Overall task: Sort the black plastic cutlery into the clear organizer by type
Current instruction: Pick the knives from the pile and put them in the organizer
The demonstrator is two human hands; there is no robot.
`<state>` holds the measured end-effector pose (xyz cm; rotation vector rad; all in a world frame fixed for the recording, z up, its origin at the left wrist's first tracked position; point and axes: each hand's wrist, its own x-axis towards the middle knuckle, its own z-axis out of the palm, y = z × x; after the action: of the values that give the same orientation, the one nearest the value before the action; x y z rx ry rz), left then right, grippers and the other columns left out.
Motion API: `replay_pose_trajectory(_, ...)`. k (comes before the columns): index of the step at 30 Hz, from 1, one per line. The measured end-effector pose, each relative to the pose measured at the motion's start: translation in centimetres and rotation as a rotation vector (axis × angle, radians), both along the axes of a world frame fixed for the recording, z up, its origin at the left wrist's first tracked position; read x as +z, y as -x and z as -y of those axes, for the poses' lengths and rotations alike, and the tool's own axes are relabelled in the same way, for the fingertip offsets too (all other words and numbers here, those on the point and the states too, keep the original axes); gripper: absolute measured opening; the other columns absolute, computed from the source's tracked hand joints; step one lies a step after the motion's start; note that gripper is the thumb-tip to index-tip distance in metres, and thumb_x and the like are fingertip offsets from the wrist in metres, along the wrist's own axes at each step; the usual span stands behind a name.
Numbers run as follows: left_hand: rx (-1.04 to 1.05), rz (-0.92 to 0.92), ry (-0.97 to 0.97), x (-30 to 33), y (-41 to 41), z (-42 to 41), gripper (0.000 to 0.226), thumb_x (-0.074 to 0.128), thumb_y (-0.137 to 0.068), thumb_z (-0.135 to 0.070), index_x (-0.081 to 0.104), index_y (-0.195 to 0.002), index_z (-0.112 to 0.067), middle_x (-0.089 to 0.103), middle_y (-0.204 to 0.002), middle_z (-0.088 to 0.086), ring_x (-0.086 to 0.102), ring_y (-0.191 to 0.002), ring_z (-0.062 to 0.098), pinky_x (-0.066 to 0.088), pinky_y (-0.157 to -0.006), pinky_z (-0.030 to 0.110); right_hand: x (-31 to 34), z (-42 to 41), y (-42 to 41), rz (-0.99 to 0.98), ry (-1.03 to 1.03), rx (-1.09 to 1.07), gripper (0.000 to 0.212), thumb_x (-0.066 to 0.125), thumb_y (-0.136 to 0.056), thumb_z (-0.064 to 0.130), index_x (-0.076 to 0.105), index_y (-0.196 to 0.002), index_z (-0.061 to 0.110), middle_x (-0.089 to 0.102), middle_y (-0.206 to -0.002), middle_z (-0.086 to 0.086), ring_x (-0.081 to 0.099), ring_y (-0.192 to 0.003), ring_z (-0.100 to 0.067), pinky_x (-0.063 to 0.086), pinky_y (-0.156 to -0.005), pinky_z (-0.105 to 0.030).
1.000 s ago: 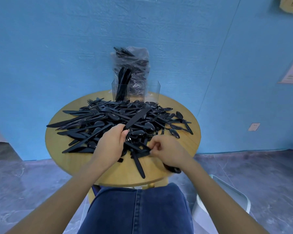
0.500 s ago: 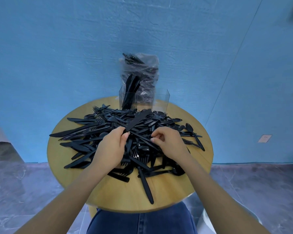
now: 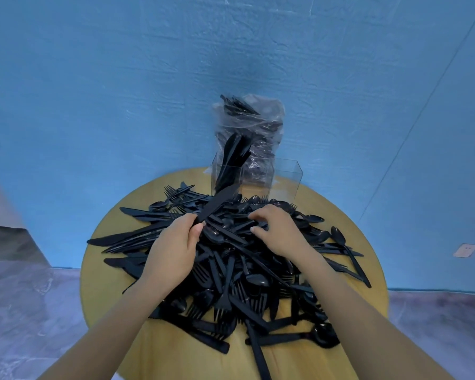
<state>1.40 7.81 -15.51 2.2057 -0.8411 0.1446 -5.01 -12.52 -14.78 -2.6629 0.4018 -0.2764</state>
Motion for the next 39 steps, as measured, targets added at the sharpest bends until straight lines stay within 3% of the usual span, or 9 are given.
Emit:
replay_pose_trajectory(5,0.069,-0.018,0.030,-0.4,-1.3,-1.4,0.028,0.034,-0.099,-0.030,0.056,-0.107,-0.015,0.061,-0.086,-0.003,0.058,-0.081,0.015,0.044,-0.067,0.032,-0.4,-1.9,-2.1,-0.035,-0.031,0.115,0.041,0.057,-0.092,0.037,0.056,-0.127,0.015,0.056,-0.122,-0.005,0.048,-0.115,-0.020,0.039,-0.100,-0.034)
replay_pose_trajectory(14,0.151,-0.051,0.080,-1.0,-2.8,-4.1,0.026,0.034,-0.100,-0.024,0.059,-0.100,-0.015,0.056,-0.076,-0.015,0.052,-0.066,0.003,0.036,-0.057,0.019,-0.8,-2.1,-3.1,0.047,-0.012,0.023,0.021,0.058,-0.092,0.012,0.063,-0.112,0.013,0.056,-0.093,0.005,0.051,-0.085,-0.010,0.042,-0.080,-0.020)
replay_pose_trajectory(20,0.176,-0.082,0.127,-1.9,-3.3,-5.6,0.025,0.036,-0.100,-0.024,0.058,-0.094,-0.017,0.059,-0.074,-0.005,0.055,-0.065,0.014,0.045,-0.064,0.035,-0.5,-1.1,-2.9,0.167,-0.032,-0.184,0.016,0.053,-0.092,0.006,0.065,-0.100,0.013,0.058,-0.091,0.005,0.053,-0.081,-0.008,0.038,-0.075,-0.018)
replay_pose_trajectory(24,0.179,-0.096,0.146,-2.3,-3.6,-6.0,0.024,0.036,-0.100,-0.025,0.059,-0.098,-0.018,0.059,-0.076,-0.007,0.057,-0.072,0.012,0.048,-0.070,0.038,-0.5,-0.5,-3.1,0.194,-0.011,-0.302,0.016,0.054,-0.090,0.007,0.065,-0.100,0.012,0.057,-0.102,-0.003,0.054,-0.099,-0.021,0.040,-0.081,-0.024)
replay_pose_trajectory(27,0.181,-0.110,0.159,-2.4,-3.7,-6.2,0.024,0.036,-0.100,-0.024,0.059,-0.099,-0.018,0.059,-0.075,-0.008,0.058,-0.072,0.012,0.047,-0.070,0.037,-0.3,-1.9,-4.0,0.211,0.051,-0.196,0.016,0.057,-0.091,0.015,0.065,-0.104,0.014,0.056,-0.111,-0.004,0.050,-0.110,-0.022,0.041,-0.093,-0.030)
replay_pose_trajectory(30,0.186,-0.119,0.160,-2.4,-3.9,-6.5,0.023,0.035,-0.100,-0.023,0.058,-0.100,-0.019,0.058,-0.074,-0.007,0.056,-0.071,0.010,0.044,-0.065,0.028,0.2,-5.1,-5.5,0.186,0.064,0.030,0.021,0.057,-0.092,0.022,0.063,-0.111,0.015,0.056,-0.111,0.001,0.048,-0.109,-0.015,0.036,-0.091,-0.022)
replay_pose_trajectory(34,0.196,-0.109,0.162,-2.6,-4.2,-7.1,0.020,0.036,-0.100,-0.021,0.056,-0.099,-0.021,0.057,-0.073,-0.009,0.052,-0.067,0.004,0.038,-0.059,0.018,0.2,-8.9,-7.4,0.041,0.087,0.277,0.034,0.056,-0.093,0.030,0.057,-0.123,0.015,0.052,-0.123,-0.003,0.041,-0.117,-0.019,0.034,-0.098,-0.029)
replay_pose_trajectory(39,0.226,-0.127,0.195,-2.8,-4.8,-8.4,0.022,0.037,-0.100,-0.018,0.059,-0.096,-0.013,0.058,-0.072,-0.006,0.056,-0.069,0.013,0.047,-0.069,0.034,-0.4,-11.3,-9.0,-0.069,0.182,0.396,0.040,0.057,-0.092,0.036,0.054,-0.127,0.017,0.049,-0.126,-0.002,0.039,-0.118,-0.023,0.036,-0.100,-0.037)
